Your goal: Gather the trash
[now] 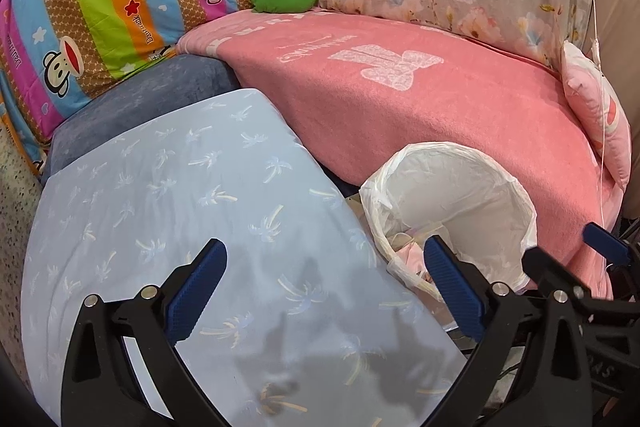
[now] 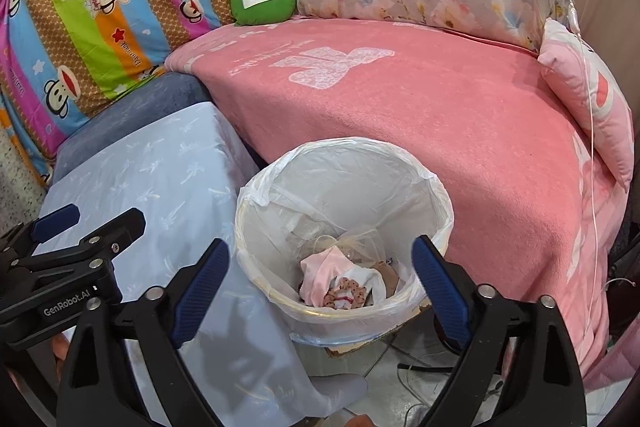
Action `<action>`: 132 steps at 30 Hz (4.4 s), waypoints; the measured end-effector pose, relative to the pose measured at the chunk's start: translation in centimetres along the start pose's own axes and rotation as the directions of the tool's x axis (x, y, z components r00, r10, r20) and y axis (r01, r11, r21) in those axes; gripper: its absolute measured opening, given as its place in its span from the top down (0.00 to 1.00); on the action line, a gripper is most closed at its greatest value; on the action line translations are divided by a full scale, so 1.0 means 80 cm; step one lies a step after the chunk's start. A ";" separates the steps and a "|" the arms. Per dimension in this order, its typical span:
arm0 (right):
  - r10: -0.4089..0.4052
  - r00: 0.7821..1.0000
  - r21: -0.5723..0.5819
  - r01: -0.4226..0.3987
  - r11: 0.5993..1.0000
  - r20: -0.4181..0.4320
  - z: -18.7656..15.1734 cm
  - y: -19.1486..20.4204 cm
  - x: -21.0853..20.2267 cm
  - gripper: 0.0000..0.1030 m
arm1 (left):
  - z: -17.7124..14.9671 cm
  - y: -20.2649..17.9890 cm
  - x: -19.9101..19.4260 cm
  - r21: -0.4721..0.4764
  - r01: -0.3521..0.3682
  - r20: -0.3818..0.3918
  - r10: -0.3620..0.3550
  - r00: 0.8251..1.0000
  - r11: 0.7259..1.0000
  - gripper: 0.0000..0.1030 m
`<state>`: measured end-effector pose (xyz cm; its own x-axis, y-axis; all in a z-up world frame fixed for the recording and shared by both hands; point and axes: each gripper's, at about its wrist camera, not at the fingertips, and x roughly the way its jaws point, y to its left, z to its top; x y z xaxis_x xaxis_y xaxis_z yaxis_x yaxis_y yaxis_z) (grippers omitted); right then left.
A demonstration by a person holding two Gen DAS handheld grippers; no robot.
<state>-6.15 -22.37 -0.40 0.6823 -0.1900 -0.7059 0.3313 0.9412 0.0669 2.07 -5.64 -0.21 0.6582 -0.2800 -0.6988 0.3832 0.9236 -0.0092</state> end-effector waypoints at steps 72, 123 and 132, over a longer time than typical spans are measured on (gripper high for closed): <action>-0.075 0.997 -0.006 0.075 0.997 -0.013 -0.026 -0.008 -0.023 0.06 | -0.026 -0.020 -0.005 0.020 -0.049 -0.031 0.049 0.998 0.999 0.08; -0.085 0.996 -0.001 0.085 0.996 -0.012 -0.030 -0.009 -0.027 0.06 | -0.029 -0.016 -0.008 -0.005 -0.057 -0.032 0.056 0.998 0.998 0.08; -0.085 0.996 0.008 0.085 0.996 -0.007 -0.024 -0.010 -0.027 0.06 | -0.027 -0.019 -0.006 -0.005 -0.051 -0.052 0.051 0.997 0.999 0.08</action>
<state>-9.15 -22.21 -0.32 0.6473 -0.2671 -0.7139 0.3928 0.9195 0.0121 -0.24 -6.32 -1.42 0.6425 -0.2192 -0.7343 0.3458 0.9380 0.0225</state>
